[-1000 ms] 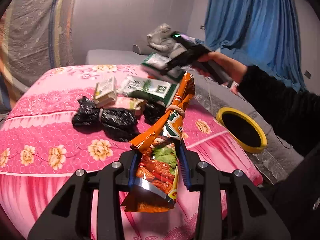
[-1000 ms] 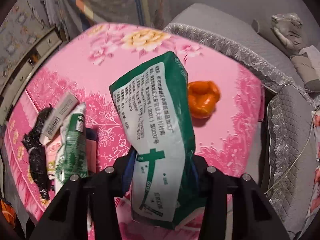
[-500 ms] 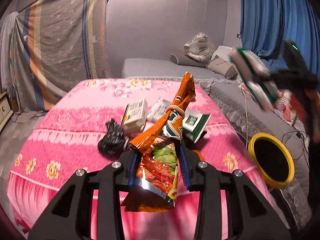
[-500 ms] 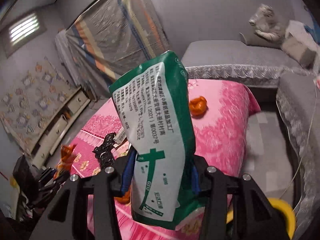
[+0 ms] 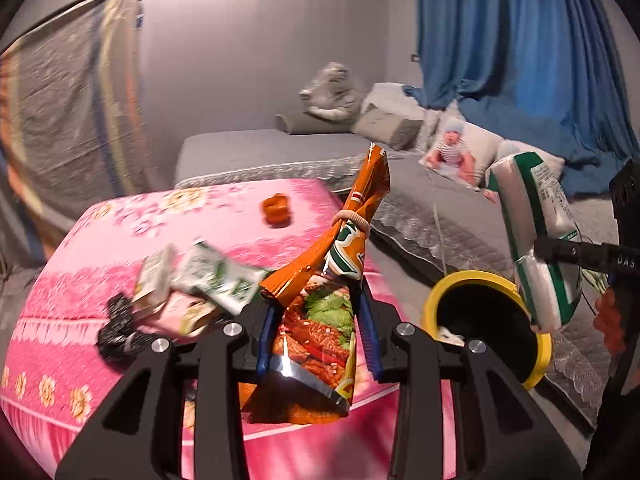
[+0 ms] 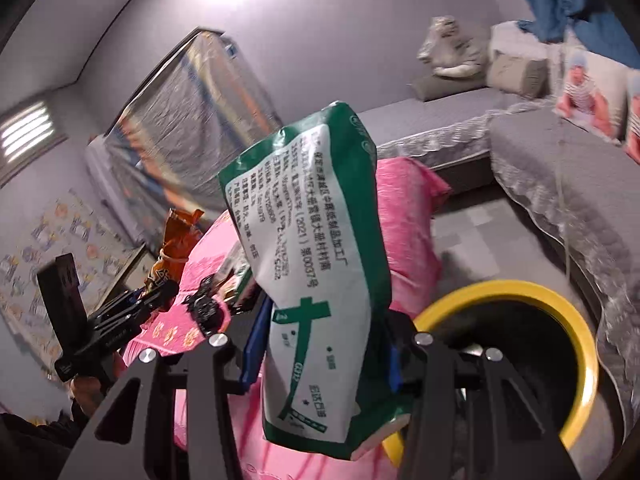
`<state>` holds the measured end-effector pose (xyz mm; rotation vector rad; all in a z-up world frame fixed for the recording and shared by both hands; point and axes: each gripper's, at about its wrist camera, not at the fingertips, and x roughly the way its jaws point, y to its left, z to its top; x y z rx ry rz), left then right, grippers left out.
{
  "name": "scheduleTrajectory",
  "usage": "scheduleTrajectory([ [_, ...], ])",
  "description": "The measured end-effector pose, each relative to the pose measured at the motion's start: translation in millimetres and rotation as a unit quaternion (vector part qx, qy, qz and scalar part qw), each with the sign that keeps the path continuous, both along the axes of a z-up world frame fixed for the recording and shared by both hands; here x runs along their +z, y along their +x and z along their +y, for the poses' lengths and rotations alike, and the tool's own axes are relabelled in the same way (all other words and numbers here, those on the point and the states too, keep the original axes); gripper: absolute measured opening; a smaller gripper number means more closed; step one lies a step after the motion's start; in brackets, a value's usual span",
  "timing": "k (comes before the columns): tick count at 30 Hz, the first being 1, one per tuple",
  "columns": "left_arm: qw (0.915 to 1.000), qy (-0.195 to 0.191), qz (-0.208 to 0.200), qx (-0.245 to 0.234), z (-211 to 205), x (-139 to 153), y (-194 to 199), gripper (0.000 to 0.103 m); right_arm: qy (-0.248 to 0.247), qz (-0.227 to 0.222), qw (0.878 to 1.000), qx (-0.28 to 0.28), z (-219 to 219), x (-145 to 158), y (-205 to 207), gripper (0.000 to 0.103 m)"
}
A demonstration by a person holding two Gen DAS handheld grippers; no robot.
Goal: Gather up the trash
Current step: 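Carry the chip bag and paper packet with both tools over the bin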
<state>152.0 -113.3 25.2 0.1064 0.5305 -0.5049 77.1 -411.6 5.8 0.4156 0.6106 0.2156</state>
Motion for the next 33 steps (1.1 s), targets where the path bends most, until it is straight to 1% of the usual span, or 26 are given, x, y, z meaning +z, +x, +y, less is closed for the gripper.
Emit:
scheduleTrajectory([
  [6,0.9987,0.01,0.001,-0.051,-53.1,1.3,-4.6,0.033,0.009,-0.002,0.998,-0.066,-36.9,-16.7,-23.0,0.044],
  [10,0.9966,0.019,0.005,-0.08,-87.4,-0.7,-2.6,0.033,0.023,0.008,0.995,-0.101,-58.4,-32.9,-30.9,0.045],
  [15,0.9946,0.034,-0.001,-0.098,-123.0,-5.7,-3.4,0.033,0.009,0.021,0.99,-0.136,-76.1,-49.1,-34.0,0.045],
  [22,0.9917,0.051,-0.01,-0.118,-159.4,-13.6,-9.4,0.034,0.01,0.039,0.986,-0.161,-91.5,-70.2,-37.4,0.045],
  [25,0.9907,0.055,-0.002,-0.124,-169.2,-18.8,-5.6,0.033,0.018,0.049,0.985,-0.166,-99.3,-79.6,-36.1,0.046],
  [29,0.9897,0.057,0.005,-0.131,-183.6,-25.4,-3.2,0.034,0.013,0.063,0.982,-0.179,-105.2,-88.8,-35.5,0.046],
  [33,0.9884,0.058,0.013,-0.14,-196.5,-33.1,-0.7,0.034,0.018,0.076,0.981,-0.178,-106.5,-98.6,-34.5,0.047],
])
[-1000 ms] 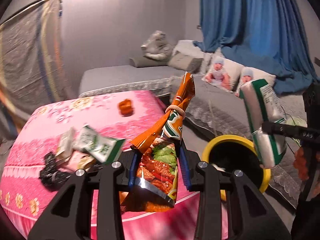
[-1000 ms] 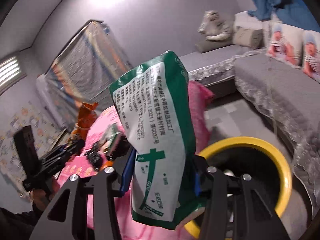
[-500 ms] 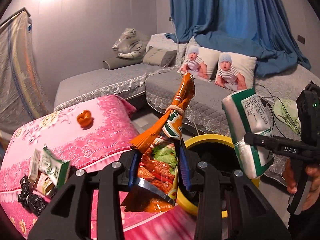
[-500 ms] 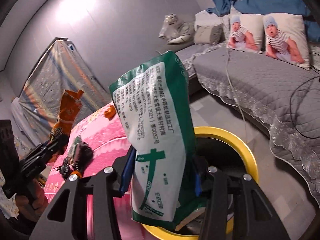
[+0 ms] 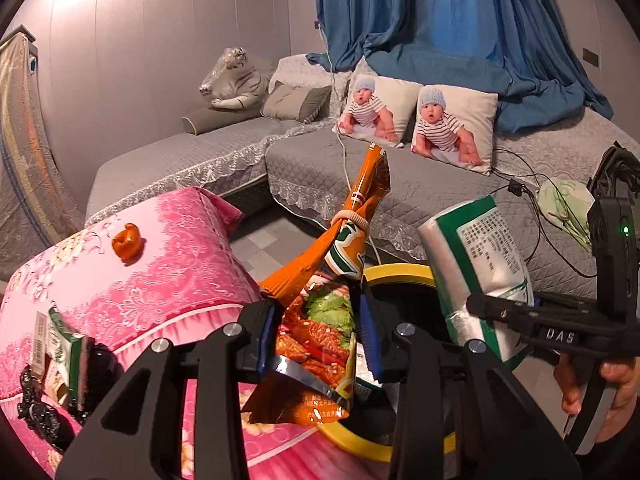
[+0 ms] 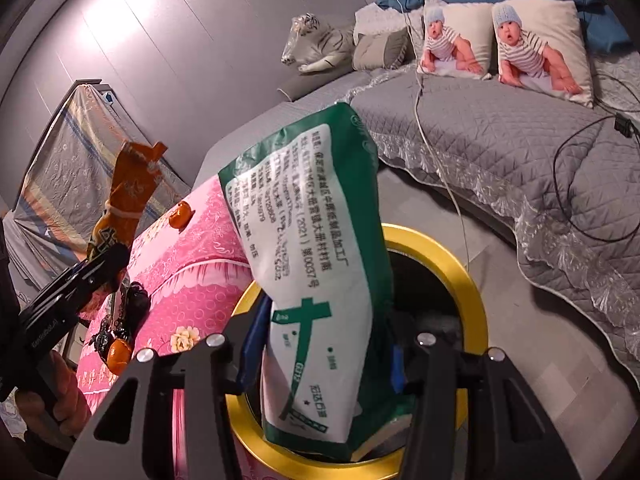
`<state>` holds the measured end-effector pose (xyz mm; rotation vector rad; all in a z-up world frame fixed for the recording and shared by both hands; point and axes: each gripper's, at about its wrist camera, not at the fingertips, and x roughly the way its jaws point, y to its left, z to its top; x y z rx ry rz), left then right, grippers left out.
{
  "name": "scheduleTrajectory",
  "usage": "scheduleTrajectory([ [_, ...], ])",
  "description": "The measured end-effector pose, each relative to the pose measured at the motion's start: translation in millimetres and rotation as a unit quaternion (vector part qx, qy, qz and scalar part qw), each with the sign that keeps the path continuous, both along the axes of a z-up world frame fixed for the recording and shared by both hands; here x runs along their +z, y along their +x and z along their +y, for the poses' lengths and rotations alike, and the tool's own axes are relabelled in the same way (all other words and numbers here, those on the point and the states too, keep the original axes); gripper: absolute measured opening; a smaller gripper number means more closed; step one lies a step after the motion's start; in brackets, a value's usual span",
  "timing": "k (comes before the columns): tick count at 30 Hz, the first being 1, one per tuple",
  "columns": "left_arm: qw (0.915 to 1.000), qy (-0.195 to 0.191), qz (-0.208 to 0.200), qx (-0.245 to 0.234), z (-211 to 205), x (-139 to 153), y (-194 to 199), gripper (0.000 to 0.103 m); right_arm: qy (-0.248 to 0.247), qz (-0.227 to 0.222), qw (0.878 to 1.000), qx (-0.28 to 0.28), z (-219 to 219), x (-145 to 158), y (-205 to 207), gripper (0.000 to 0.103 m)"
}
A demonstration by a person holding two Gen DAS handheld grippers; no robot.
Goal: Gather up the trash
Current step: 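Carry the chip bag and paper packet with both tools over the bin, then open both tools to drop the chip bag and packet into the bin, then grasp the orange peel on the bedspread with the right tool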
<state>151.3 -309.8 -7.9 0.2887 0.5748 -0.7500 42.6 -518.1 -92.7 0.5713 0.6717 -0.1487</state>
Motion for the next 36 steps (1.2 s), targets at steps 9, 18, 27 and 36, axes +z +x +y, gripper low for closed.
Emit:
scheduleTrajectory([
  [9,0.9983,0.014,0.053,-0.016,-31.3,-33.7,18.6,0.034,0.001,0.023,1.0,-0.02,-4.4,-12.4,2.3,0.048],
  [18,0.9943,-0.02,0.097,0.041,-2.6,-46.2,42.7,0.091,-0.009,0.007,0.997,-0.078,-19.5,-2.1,-13.9,0.076],
  [27,0.9934,-0.054,0.063,0.079,63.7,-21.8,42.6,0.094,-0.014,-0.021,1.0,-0.009,8.1,15.9,0.3,0.076],
  [36,0.98,-0.043,0.036,0.191,215.8,-29.0,35.9,0.094,-0.08,-0.037,0.977,0.195,129.2,46.9,72.5,0.078],
])
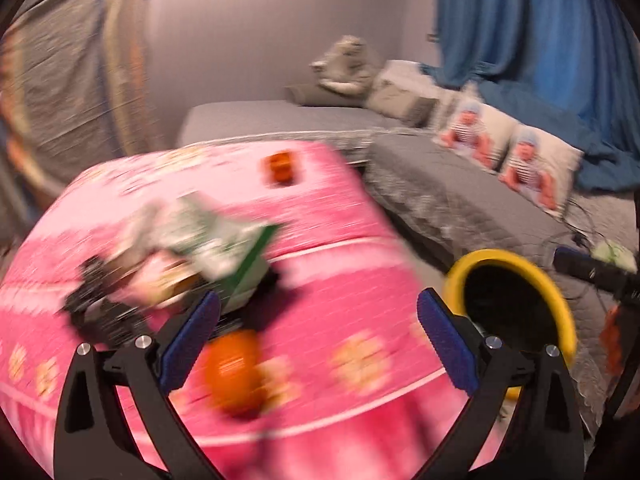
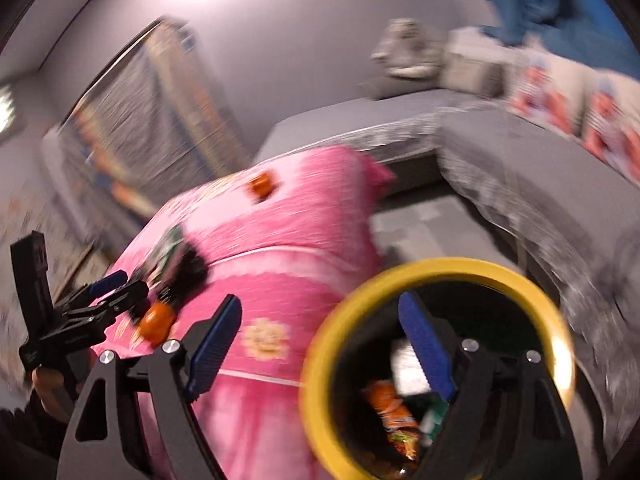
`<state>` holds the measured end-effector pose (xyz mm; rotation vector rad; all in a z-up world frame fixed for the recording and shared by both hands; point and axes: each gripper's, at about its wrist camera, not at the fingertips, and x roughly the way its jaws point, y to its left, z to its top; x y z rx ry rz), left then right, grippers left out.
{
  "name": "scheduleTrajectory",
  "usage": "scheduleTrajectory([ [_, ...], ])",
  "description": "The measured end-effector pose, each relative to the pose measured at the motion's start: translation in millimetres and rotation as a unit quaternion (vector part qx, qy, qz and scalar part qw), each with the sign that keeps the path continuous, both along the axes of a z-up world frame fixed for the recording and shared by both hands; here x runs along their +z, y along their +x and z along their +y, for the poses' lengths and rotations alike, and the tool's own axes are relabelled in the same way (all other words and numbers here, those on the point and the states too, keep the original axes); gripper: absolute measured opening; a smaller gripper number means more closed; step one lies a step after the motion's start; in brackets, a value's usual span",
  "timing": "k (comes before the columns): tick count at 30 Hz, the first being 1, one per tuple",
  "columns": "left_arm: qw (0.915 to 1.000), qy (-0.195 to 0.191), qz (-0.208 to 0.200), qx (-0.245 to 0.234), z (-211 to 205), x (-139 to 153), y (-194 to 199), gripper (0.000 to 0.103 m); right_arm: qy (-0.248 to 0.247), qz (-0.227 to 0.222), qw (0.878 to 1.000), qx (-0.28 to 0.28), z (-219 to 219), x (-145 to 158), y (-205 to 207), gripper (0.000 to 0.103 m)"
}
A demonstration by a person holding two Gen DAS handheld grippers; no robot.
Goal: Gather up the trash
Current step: 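Grasp the orange peel on the bedspread with the right tool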
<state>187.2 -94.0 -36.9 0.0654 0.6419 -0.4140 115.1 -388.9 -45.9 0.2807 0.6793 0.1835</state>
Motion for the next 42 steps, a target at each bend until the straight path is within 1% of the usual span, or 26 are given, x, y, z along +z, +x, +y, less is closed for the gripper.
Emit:
scheduleTrajectory([
  [2,0.9992,0.005,0.007,0.039,41.0,-5.5,-3.5,0.094,-0.012,0.002,1.0,0.028,26.7,5.9,20.1,0.078],
  [5,0.9958,-0.006,0.014,0.091,91.0,-9.8,-7.7,0.094,-0.059,-0.003,0.997,0.043,60.7,15.5,62.6,0.078],
  [9,0.99,-0.022,0.011,0.139,139.1,-9.8,-11.2,0.094,-0.083,0.017,0.995,0.043,91.7,16.3,150.6,0.078],
  [11,0.987,-0.028,0.01,0.158,153.9,-9.1,-10.5,0.094,-0.09,0.039,0.995,0.031,100.6,10.5,210.8,0.077],
  [12,0.9858,-0.033,0.012,0.164,158.5,-9.0,-9.5,0.094,-0.084,0.051,0.995,0.025,102.5,5.9,241.2,0.077],
  [13,0.9843,-0.041,0.015,0.171,167.1,-10.2,-7.8,0.094,-0.077,0.061,0.995,0.02,102.3,1.4,262.6,0.077],
  [16,0.9821,-0.047,0.018,0.182,180.3,-11.7,-6.6,0.094,-0.042,0.115,0.992,-0.009,92.6,-18.1,335.3,0.068],
  [17,0.9818,-0.046,0.018,0.184,182.4,-12.6,-6.2,0.094,-0.032,0.126,0.991,-0.014,91.9,-22.3,348.4,0.064],
  [19,0.9818,-0.047,0.022,0.183,188.0,-15.9,-3.1,0.094,-0.001,0.149,0.989,-0.018,89.1,-32.6,375.0,0.064],
  [20,0.9819,-0.048,0.025,0.182,188.6,-17.5,-2.0,0.094,0.002,0.154,0.988,-0.016,91.4,-36.3,382.0,0.064],
  [22,0.9826,-0.048,0.031,0.177,188.1,-21.7,1.5,0.094,-0.019,0.164,0.986,-0.018,97.2,-42.1,393.1,0.064],
  [23,0.9829,-0.047,0.032,0.175,187.8,-23.2,3.0,0.094,-0.022,0.168,0.985,-0.02,98.7,-45.9,398.3,0.064],
  [25,0.9832,-0.049,0.034,0.172,186.8,-26.8,5.8,0.094,-0.009,0.184,0.983,-0.017,102.8,-54.2,408.9,0.064],
  [29,0.9838,-0.053,0.04,0.166,183.2,-30.6,9.2,0.094,-0.023,0.194,0.981,-0.008,116.9,-61.5,421.7,0.05],
  [30,0.9843,-0.05,0.041,0.164,181.6,-31.2,9.7,0.094,-0.023,0.194,0.981,-0.012,118.3,-61.8,422.6,0.045],
  [31,0.9851,-0.044,0.04,0.161,179.2,-31.7,9.7,0.094,-0.022,0.193,0.981,-0.013,119.3,-61.2,423.7,0.042],
  [32,0.9857,-0.039,0.039,0.159,176.4,-31.5,9.1,0.094,-0.02,0.19,0.981,-0.011,120.4,-60.1,424.0,0.033],
  [33,0.9863,-0.036,0.038,0.157,174.7,-31.0,8.5,0.094,-0.015,0.189,0.982,-0.007,121.7,-59.5,424.4,0.028],
  [36,0.9892,-0.021,0.029,0.142,164.5,-28.5,5.1,0.094,-0.004,0.188,0.982,0.019,125.3,-57.6,415.7,0.02],
  [38,0.9909,-0.014,0.026,0.131,155.9,-26.9,3.7,0.094,0.002,0.181,0.983,0.035,124.9,-53.7,406.6,0.018],
  [42,0.9951,-0.013,0.033,0.093,135.2,-25.4,1.5,0.094,0.032,0.155,0.986,0.053,109.2,-36.1,376.0,0.017],
])
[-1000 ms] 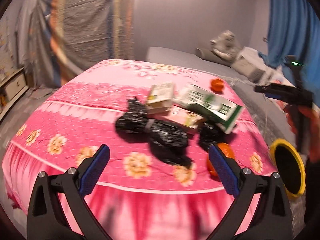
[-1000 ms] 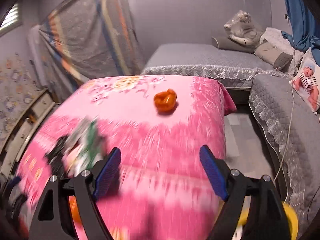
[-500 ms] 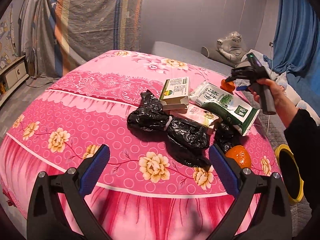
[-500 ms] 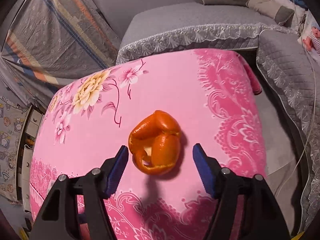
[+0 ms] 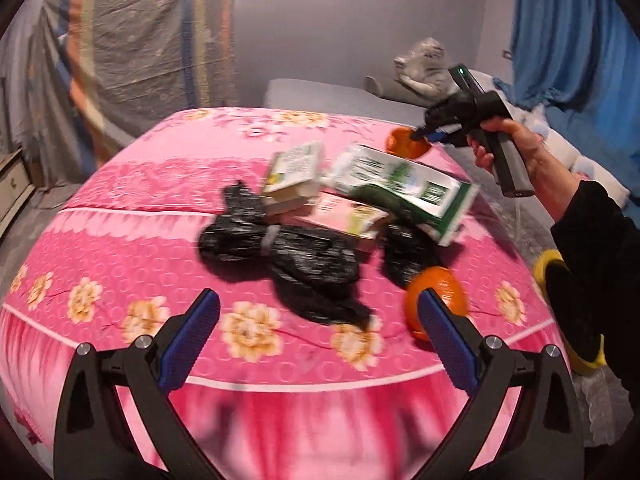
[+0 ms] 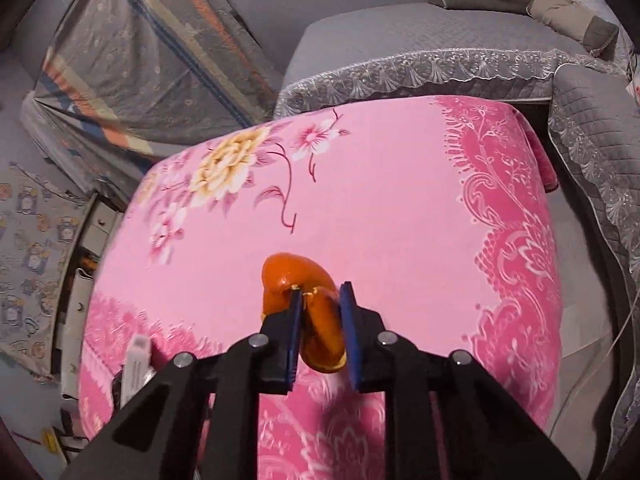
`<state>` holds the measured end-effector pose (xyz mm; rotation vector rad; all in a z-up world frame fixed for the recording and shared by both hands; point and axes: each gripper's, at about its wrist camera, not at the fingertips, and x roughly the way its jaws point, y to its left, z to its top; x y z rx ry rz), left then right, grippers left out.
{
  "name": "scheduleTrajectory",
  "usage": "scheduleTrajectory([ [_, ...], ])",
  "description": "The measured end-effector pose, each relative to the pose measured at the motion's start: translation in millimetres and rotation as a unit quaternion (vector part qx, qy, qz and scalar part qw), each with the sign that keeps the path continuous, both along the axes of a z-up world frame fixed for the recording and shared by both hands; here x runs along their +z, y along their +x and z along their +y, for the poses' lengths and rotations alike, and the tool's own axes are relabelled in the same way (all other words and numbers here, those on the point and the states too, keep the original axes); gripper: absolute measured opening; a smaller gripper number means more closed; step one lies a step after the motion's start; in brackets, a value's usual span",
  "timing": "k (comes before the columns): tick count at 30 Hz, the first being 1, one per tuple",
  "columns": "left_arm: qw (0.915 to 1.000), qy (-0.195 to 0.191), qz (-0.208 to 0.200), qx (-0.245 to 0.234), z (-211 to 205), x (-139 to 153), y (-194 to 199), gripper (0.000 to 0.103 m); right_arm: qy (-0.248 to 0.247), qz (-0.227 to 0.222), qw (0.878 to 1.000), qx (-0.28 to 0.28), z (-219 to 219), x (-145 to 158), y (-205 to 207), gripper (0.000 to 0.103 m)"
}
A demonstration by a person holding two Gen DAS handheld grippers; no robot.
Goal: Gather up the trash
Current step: 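Grasp the orange peel on the bedspread with the right tool, then grasp the black plastic bag bundle with the left tool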
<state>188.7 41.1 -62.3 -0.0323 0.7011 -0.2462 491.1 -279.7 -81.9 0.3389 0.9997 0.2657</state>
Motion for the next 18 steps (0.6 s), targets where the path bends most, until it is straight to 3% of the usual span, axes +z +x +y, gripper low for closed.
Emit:
scheduleTrajectory([
  [4,0.9996,0.01,0.0,-0.026,-23.3,3.1,0.4,0.094,0.031,-0.029,0.999,0.002,-23.3,19.9,-43.2,0.017],
  [9,0.9987,-0.017,0.017,-0.045,-41.2,8.8,10.3,0.094,0.063,-0.069,0.996,0.013,-51.8,40.2,-107.4,0.017],
  [18,0.9973,0.032,0.026,0.061,-8.2,-6.7,30.4,0.094,0.082,-0.086,0.991,0.06,-56.0,38.5,-196.7,0.018],
])
